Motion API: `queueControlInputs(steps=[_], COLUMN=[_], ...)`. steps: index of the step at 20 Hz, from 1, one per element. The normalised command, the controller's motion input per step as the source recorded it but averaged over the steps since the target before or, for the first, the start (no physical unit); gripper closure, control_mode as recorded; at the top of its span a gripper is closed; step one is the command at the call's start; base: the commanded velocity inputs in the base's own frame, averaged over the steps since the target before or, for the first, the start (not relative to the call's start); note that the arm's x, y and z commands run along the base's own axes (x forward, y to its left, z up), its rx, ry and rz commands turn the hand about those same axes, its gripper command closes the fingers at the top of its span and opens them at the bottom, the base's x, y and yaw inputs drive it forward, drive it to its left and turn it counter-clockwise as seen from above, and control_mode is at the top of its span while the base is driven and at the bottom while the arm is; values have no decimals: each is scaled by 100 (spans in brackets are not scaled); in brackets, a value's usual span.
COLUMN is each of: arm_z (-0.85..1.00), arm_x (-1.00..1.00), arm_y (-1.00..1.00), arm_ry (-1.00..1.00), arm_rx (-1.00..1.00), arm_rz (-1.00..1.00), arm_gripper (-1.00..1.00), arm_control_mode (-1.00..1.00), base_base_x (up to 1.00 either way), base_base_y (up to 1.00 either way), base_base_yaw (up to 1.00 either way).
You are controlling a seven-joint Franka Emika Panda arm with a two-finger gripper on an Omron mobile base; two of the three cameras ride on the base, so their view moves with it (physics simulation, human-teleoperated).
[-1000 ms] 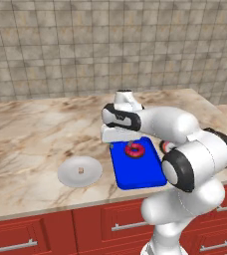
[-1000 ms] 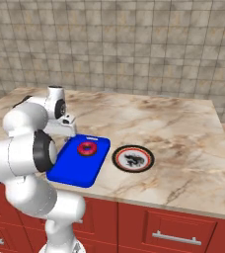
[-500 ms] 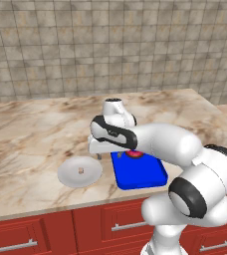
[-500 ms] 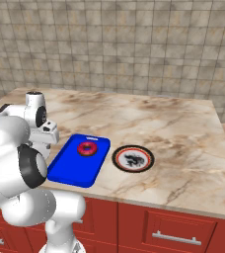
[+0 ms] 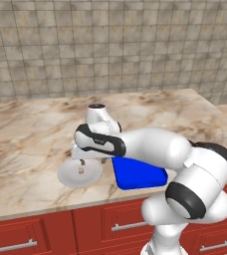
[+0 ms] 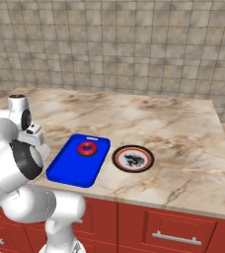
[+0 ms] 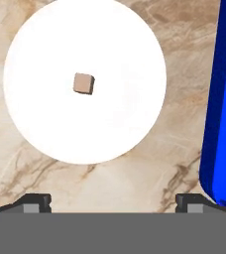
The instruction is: Move the dessert items from the plates to the tray.
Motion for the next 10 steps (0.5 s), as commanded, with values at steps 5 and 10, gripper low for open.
queueControlInputs(steps=[5,10], arm_z=[-13,-18], arm_x=[8,17], arm_y=[40,17], arm_ry=[0,-7], arm_rx=[0,0], arm_rz=[0,-3], arm_gripper=[-100,-100], arm_control_mode=[-100,-100], base_base_x=[0,0], base_base_y=[0,0], base_base_yaw=[0,0])
